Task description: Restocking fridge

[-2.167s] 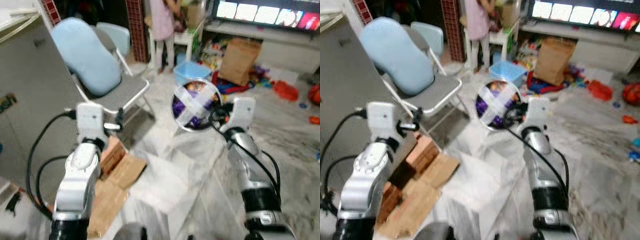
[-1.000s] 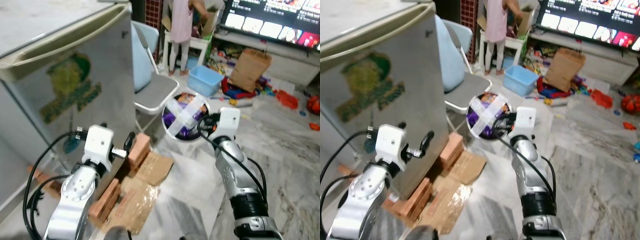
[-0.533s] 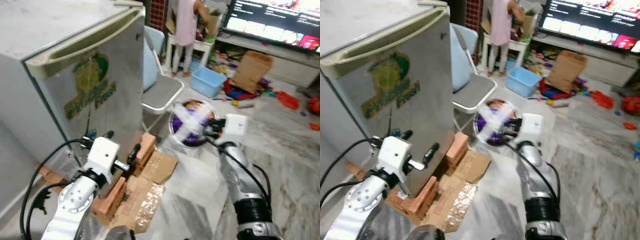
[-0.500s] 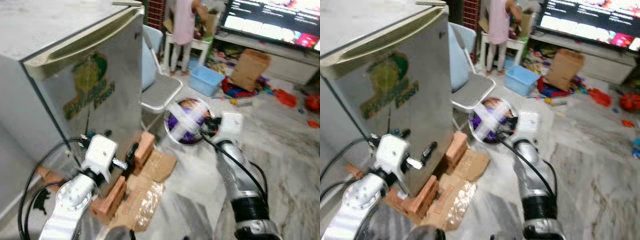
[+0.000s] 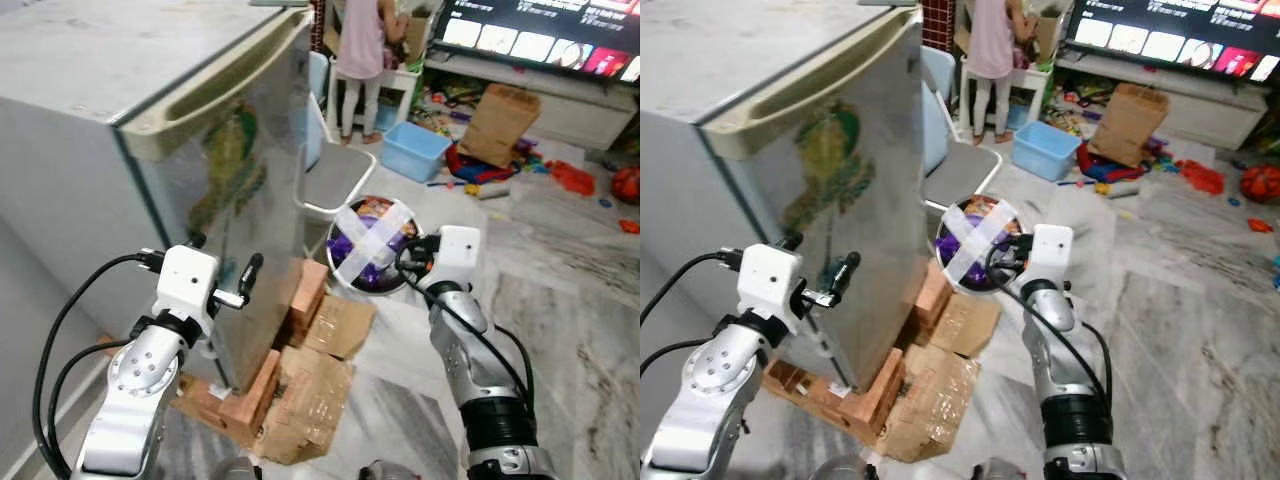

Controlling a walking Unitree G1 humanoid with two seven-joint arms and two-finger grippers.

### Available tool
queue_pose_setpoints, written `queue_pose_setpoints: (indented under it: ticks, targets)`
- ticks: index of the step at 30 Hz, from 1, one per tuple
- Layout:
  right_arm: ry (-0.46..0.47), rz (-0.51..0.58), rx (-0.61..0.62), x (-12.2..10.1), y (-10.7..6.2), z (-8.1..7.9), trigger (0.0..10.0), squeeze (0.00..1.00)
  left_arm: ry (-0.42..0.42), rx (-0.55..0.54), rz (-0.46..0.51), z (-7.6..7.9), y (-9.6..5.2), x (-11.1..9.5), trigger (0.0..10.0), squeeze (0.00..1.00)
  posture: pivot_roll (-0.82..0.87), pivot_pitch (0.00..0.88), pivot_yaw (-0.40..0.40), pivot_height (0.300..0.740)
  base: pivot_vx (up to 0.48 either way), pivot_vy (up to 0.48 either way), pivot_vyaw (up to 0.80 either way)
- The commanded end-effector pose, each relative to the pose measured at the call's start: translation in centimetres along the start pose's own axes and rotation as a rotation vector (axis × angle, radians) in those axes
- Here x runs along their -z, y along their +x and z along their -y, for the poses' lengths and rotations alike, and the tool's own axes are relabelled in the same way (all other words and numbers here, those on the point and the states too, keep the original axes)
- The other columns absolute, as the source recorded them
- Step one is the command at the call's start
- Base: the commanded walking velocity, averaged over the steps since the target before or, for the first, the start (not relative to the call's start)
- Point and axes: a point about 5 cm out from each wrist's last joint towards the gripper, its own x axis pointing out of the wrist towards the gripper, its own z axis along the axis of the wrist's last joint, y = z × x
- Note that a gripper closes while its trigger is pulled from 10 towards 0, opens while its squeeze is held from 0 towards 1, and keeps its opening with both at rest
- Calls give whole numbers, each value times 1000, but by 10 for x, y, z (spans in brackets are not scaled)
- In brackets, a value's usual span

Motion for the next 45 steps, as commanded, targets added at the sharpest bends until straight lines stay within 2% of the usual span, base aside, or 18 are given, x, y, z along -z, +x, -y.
queue_pose_setpoints:
  ticks: [1,2,4,11,12,14,18,19,26,31,32,36,37,38,39,41,42,45]
  targets:
    - [-9,25,55,-8,-1,15,10000,0,-37,68,1,9,-3,0,10000,0,62,0,-43,740,0,0,0]
    - [-11,21,61,-7,-1,16,10000,0,-62,116,2,13,-6,0,10000,0,63,0,-44,740,0,0,0]
    - [-10,16,67,-6,-2,18,10000,0,-54,174,-6,17,-12,1,10000,0,68,0,-48,740,0,0,0]
    - [-3,-40,53,4,-10,18,10000,0,4,153,-82,6,-27,18,10000,0,74,0,-49,740,0,0,0]
    - [-10,-61,37,8,-14,17,10000,0,14,49,-106,-7,-28,25,10000,0,75,0,-47,740,0,0,0]
    - [-16,-99,38,13,-19,18,10000,0,5,-74,-137,-23,-27,32,10000,0,71,0,-45,740,0,0,0]
    - [-14,-114,39,13,-25,18,10000,0,-34,-125,-148,-32,-22,33,10000,0,65,0,-43,740,0,0,0]
    - [-10,-129,36,12,-32,20,10000,0,-61,-170,-141,-40,-15,30,10000,0,56,0,-43,740,0,0,0]
    - [6,-157,50,14,-49,28,10000,0,-118,-319,-148,-55,4,31,10000,0,25,0,-30,740,0,0,0]
    - [40,-165,63,13,-54,29,10000,0,-150,-241,-125,-41,25,23,10000,0,17,0,-26,740,0,0,0]
    - [40,-167,63,13,-55,28,10000,0,-120,-167,-115,-32,34,18,10000,0,15,0,-25,740,0,0,0]
    - [39,-171,73,12,-56,28,10000,0,-86,-71,-111,-20,44,13,10000,0,12,0,-27,740,0,0,0]
    - [44,-176,83,12,-56,29,10000,0,-71,8,-108,-9,47,10,10000,0,12,0,-27,740,0,0,0]
    - [48,-183,90,13,-57,30,10000,0,-31,103,-104,3,48,8,10000,0,12,0,-27,740,0,0,0]
    - [48,-186,93,13,-57,30,10000,0,-17,131,-102,6,47,8,10000,0,13,0,-27,740,0,0,0]
    - [49,-199,122,15,-59,33,10000,0,13,261,-106,25,45,6,10000,0,15,0,-27,740,0,0,0]
    - [49,-199,122,15,-59,33,10000,0,13,261,-106,25,45,6,10000,0,15,0,-27,740,0,0,0]
    - [62,-205,164,16,-60,39,10000,0,2,380,-98,43,41,2,10000,0,15,0,-26,740,0,0,0]
